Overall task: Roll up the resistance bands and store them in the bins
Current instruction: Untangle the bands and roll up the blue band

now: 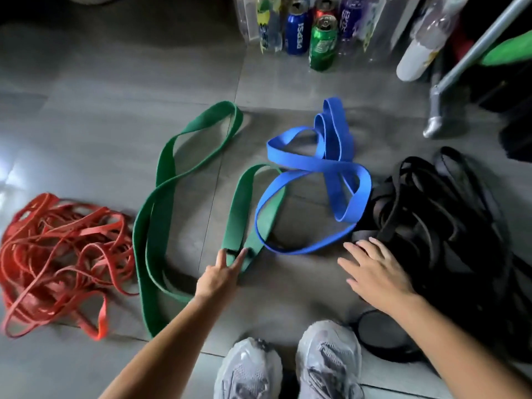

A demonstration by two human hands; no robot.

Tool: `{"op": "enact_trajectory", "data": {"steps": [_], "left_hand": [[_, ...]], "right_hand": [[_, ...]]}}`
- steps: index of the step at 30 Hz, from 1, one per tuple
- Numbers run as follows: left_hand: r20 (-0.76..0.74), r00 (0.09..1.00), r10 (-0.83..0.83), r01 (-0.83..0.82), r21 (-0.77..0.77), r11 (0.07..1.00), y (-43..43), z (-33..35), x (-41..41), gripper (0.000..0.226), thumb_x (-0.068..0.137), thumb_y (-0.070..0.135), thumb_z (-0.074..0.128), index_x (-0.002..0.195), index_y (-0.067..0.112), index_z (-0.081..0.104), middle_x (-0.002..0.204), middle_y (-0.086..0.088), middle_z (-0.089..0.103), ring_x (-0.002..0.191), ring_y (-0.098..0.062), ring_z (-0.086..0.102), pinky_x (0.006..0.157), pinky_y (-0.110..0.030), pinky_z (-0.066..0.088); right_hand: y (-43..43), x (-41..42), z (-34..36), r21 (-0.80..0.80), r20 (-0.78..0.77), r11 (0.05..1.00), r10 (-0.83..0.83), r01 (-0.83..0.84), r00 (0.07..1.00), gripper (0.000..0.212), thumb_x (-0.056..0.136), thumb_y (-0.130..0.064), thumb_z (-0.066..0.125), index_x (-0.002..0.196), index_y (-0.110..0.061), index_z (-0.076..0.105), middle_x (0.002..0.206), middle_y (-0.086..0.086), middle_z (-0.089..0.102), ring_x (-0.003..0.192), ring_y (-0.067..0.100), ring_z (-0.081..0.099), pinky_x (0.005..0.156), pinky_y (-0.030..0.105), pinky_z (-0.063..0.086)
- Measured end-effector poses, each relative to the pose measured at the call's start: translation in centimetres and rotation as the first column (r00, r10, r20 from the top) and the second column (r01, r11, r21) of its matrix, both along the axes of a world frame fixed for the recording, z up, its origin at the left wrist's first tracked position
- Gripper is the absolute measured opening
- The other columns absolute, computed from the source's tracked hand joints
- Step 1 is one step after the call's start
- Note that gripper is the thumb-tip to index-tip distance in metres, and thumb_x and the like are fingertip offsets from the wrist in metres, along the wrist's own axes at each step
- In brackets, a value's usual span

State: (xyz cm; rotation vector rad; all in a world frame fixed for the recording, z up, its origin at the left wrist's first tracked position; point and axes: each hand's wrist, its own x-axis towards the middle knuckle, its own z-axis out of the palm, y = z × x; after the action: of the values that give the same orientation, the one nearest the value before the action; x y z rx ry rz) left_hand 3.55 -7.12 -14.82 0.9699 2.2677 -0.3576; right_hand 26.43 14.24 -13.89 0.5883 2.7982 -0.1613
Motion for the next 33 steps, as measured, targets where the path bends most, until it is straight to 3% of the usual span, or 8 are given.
{"op": "enact_trajectory", "data": {"steps": [5, 13, 16, 20, 23, 26, 29, 33], "left_hand": [[-0.035, 0.916, 0.4, -0.37, 0.311, 0.875, -1.6, 1.0, -2.8, 0.073, 0.083, 0.002, 0.04, 0.143, 0.04, 0.025, 0.123, -0.011, 0.047, 0.086, -0.037, 0.061, 0.074, -0.039, 0.051], [-0.157, 0.548, 0.821, -0.653, 0.533, 0.538, -4.6, 5.7, -13.1, 0.04, 0.087, 0.015, 0.049, 0.126, 0.024, 0.046, 0.122, -0.026, 0.045, 0.101, -0.048, 0.051, 0.093, -0.051, 0.042], [-0.286, 0.684, 0.671, -0.592, 0.32, 0.739, -4.9, 6.0, -12.9, 0.051, 0.088, 0.02, 0.052, 0.136, 0.022, 0.032, 0.133, -0.023, 0.037, 0.115, -0.049, 0.042, 0.093, -0.054, 0.041], [-0.295, 0.907, 0.299, -0.244, 0.211, 0.947, -2.3, 4.2, -8.1, 0.075, 0.085, 0.037, 0.06, 0.148, 0.02, 0.022, 0.15, -0.014, 0.025, 0.133, -0.037, 0.027, 0.105, -0.044, 0.033], [-0.164, 0.98, 0.11, -0.067, 0.246, 0.967, 1.0, 2.9, -3.5, 0.077, 0.085, 0.038, 0.058, 0.149, 0.021, 0.02, 0.154, -0.008, 0.018, 0.135, -0.031, 0.024, 0.108, -0.037, 0.03], [0.032, 0.999, -0.042, 0.033, 0.252, 0.967, 4.0, 2.4, 0.6, 0.073, 0.086, 0.033, 0.054, 0.149, 0.026, 0.016, 0.156, 0.002, 0.009, 0.134, -0.027, 0.025, 0.101, -0.036, 0.039], [0.161, 0.965, -0.205, 0.16, 0.253, 0.954, 5.8, 2.2, 3.3, 0.074, 0.087, 0.024, 0.053, 0.149, 0.027, 0.012, 0.157, 0.01, 0.006, 0.134, -0.023, 0.03, 0.098, -0.037, 0.043], [0.157, 0.914, -0.375, 0.359, 0.123, 0.925, 6.2, 3.7, 3.6, 0.051, 0.089, 0.022, 0.054, 0.137, 0.023, 0.035, 0.142, 0.003, 0.041, 0.123, -0.025, 0.044, 0.093, -0.037, 0.043]], "right_hand": [[2.6, 0.6, -0.3, 0.169, 0.29, 0.985, -0.029, -0.022, 0.957, 0.039, 0.086, -0.051, 0.05, 0.119, -0.032, 0.056, 0.158, -0.003, 0.013, 0.13, 0.029, 0.031, 0.11, 0.038, 0.013], [7.8, 5.8, 1.7, 0.373, 0.542, 0.917, -0.341, 0.144, 0.768, 0.05, 0.093, -0.054, 0.031, 0.141, -0.043, 0.025, 0.149, -0.001, 0.032, 0.131, 0.017, 0.029, 0.104, 0.033, 0.019], [7.0, 4.5, 3.1, 0.368, 0.408, 0.911, -0.337, 0.185, 0.848, 0.032, 0.088, -0.042, 0.045, 0.119, -0.041, 0.054, 0.122, -0.002, 0.055, 0.112, 0.021, 0.048, 0.094, 0.038, 0.031], [3.7, -1.6, 3.9, 0.303, -0.144, 0.95, -0.04, 0.082, 0.989, 0.011, 0.056, -0.017, 0.076, 0.059, -0.017, 0.065, 0.082, 0.008, 0.064, 0.07, 0.03, 0.059, 0.068, 0.038, 0.045], [0.8, -5.9, 2.9, 0.111, -0.125, 0.993, 0.044, -0.03, 0.991, 0.028, 0.068, -0.027, 0.073, 0.096, -0.023, 0.067, 0.112, 0.003, 0.063, 0.101, 0.024, 0.059, 0.085, 0.036, 0.046], [-1.4, -7.7, 0.5, -0.137, 0.209, 0.991, 0.028, 0.0, 0.978, 0.072, 0.086, -0.027, 0.057, 0.148, -0.022, 0.019, 0.15, 0.004, 0.032, 0.142, 0.019, 0.019, 0.117, 0.04, 0.007], [-3.0, -7.5, -0.5, -0.142, 0.277, 0.99, 0.057, -0.018, 0.959, 0.061, 0.086, -0.02, 0.053, 0.143, -0.017, 0.031, 0.132, 0.005, 0.052, 0.132, 0.021, 0.035, 0.116, 0.042, -0.006], [-4.0, -6.0, 1.4, -0.207, 0.069, 0.977, 0.057, -0.042, 0.996, 0.029, 0.082, -0.025, 0.056, 0.11, -0.017, 0.055, 0.113, 0.004, 0.057, 0.116, 0.023, 0.046, 0.116, 0.036, 0.007]]}}
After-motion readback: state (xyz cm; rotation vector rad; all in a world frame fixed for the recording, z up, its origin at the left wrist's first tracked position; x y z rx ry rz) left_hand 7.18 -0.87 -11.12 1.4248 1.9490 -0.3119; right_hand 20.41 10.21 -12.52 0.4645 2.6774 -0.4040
